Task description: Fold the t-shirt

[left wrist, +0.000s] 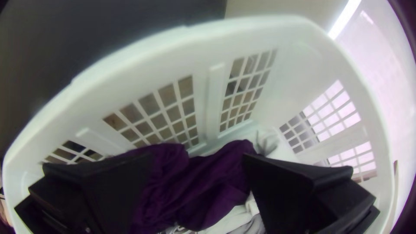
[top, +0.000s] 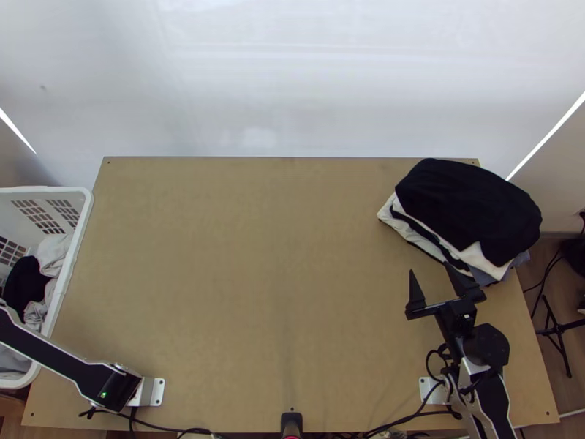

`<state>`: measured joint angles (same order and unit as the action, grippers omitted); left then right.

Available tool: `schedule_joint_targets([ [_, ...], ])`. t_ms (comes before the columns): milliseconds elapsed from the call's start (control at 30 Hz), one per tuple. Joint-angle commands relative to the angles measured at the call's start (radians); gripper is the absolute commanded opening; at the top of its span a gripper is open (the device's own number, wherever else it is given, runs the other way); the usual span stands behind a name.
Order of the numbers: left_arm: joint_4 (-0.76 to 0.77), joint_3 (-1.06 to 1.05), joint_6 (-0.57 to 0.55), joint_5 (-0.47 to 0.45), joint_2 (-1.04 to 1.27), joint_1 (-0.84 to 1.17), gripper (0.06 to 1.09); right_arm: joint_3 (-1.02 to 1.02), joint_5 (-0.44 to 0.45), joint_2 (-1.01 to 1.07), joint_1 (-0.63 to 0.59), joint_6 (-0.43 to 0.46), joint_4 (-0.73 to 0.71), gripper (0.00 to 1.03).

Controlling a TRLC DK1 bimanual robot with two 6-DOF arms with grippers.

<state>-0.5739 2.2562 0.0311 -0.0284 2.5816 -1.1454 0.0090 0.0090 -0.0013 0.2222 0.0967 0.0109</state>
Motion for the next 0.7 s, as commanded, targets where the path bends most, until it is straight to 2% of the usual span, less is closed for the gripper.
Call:
schedule_joint_targets([
  [0, 0.043, 0.017, 0.052, 0.005, 0.163, -0.008, 1.04, 0.0, 0.0, 0.001, 0.0, 0.0, 0.0, 0.98],
  [200, 0.071, 0.017, 0.112, 0.133, 0.241, 0.001, 1.03, 0.0, 0.0, 0.0, 0.0, 0.0, 0.0, 0.98],
  [433, 0.065, 0.006, 0.135, 0.153, 0.279, -0.001, 1.03, 0.0, 0.0, 0.001, 0.0, 0.0, 0.0, 0.98],
  [467, 0.063, 0.003, 0.156, 0.156, 0.284, -0.001, 0.96, 0.0, 0.0, 0.001, 0.0, 0.0, 0.0, 0.98],
  [500, 0.062, -0.007, 0.184, 0.156, 0.284, 0.001, 0.82, 0.0, 0.0, 0.001, 0.0, 0.0, 0.0, 0.98],
  [533, 0.069, -0.014, 0.201, 0.156, 0.285, 0.001, 0.6, 0.0, 0.0, 0.001, 0.0, 0.0, 0.0, 0.98],
  [567, 0.086, -0.014, 0.22, 0.154, 0.287, 0.001, 0.27, 0.0, 0.0, 0.001, 0.0, 0.0, 0.0, 0.98],
  [667, 0.091, -0.017, 0.288, 0.154, 0.29, 0.001, 0.27, 0.0, 0.0, 0.001, 0.0, 0.0, 0.0, 0.98],
])
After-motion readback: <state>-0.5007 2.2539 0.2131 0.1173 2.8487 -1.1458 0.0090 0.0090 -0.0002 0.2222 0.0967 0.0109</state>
